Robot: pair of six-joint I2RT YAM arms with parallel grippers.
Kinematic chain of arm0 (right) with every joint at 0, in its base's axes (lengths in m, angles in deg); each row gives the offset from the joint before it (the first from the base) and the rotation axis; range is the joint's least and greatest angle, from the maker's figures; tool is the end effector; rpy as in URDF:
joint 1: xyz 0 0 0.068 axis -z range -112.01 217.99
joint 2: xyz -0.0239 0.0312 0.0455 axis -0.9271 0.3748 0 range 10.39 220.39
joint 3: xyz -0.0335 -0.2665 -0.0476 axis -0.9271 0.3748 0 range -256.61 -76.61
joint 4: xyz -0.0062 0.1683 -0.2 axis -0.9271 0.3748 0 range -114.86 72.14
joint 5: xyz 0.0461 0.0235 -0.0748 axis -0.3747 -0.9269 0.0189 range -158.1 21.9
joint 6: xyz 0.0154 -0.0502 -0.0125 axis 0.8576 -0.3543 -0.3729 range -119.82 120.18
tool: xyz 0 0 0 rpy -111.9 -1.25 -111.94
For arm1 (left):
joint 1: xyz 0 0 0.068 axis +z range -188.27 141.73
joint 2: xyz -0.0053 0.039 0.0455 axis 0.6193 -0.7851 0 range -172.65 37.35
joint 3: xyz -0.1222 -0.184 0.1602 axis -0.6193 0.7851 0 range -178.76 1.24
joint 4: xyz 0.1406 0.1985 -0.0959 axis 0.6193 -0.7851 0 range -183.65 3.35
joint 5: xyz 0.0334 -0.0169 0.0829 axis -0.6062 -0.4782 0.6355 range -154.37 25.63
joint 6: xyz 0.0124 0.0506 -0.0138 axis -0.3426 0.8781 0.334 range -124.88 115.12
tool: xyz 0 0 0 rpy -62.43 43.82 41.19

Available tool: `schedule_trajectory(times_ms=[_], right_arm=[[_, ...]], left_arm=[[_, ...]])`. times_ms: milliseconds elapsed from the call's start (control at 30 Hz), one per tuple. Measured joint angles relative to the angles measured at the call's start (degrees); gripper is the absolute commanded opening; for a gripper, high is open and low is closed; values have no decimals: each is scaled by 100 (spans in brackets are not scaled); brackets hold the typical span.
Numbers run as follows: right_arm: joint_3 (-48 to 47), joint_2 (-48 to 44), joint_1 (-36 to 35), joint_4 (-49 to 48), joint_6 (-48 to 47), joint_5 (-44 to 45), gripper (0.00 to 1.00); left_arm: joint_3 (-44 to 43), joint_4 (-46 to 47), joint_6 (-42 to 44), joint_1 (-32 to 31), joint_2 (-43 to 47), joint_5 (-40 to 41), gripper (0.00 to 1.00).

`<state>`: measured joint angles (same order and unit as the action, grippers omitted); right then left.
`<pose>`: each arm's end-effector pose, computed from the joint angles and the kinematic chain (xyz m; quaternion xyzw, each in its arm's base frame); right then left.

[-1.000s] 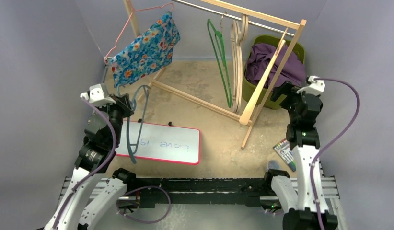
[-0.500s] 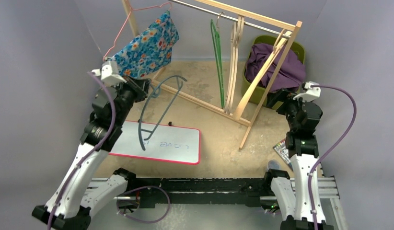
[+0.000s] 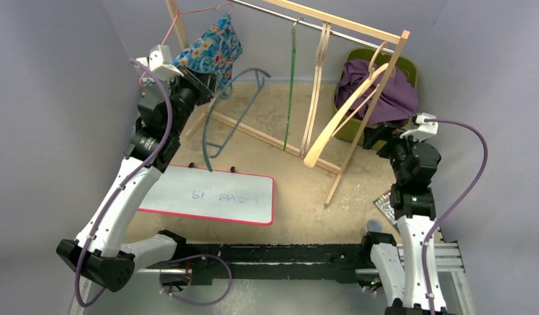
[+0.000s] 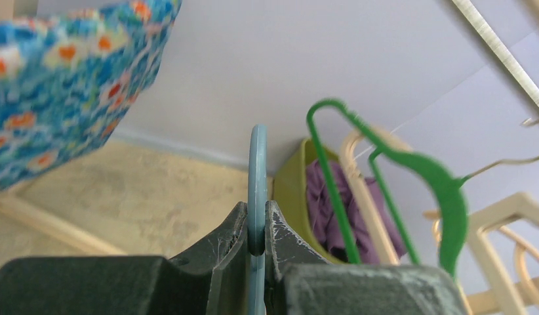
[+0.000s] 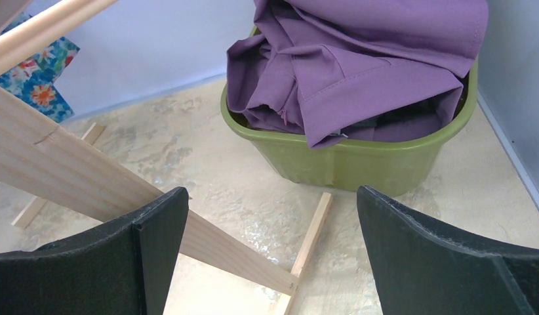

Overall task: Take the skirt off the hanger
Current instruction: Place the hanger at the clothesline.

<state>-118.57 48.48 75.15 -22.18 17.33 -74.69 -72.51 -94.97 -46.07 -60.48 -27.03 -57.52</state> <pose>0.1613 -0.0163 0.3550 0.1070 0.6915 0.1021 0.7070 0.2303 -0.0896 0.4528 -0.1573 0.6827 -0.3387 0.6280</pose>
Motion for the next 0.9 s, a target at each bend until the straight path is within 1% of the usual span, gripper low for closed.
schedule_trajectory(times_ms=[167, 400, 500, 900], right_arm=[[33, -111, -7, 22, 15, 107, 99], [57, -492, -37, 4, 37, 155, 99], [59, -538, -39, -4, 39, 155, 99], [111, -518, -39, 2, 44, 260, 99]], left_arm=[[-586, 529, 153, 0, -376, 131, 0], [-1104, 1191, 114, 0, -1097, -33, 0], [-1300, 1379, 17, 0, -1357, -101, 0], [-2085, 2155, -518, 0, -1912, -179, 0]])
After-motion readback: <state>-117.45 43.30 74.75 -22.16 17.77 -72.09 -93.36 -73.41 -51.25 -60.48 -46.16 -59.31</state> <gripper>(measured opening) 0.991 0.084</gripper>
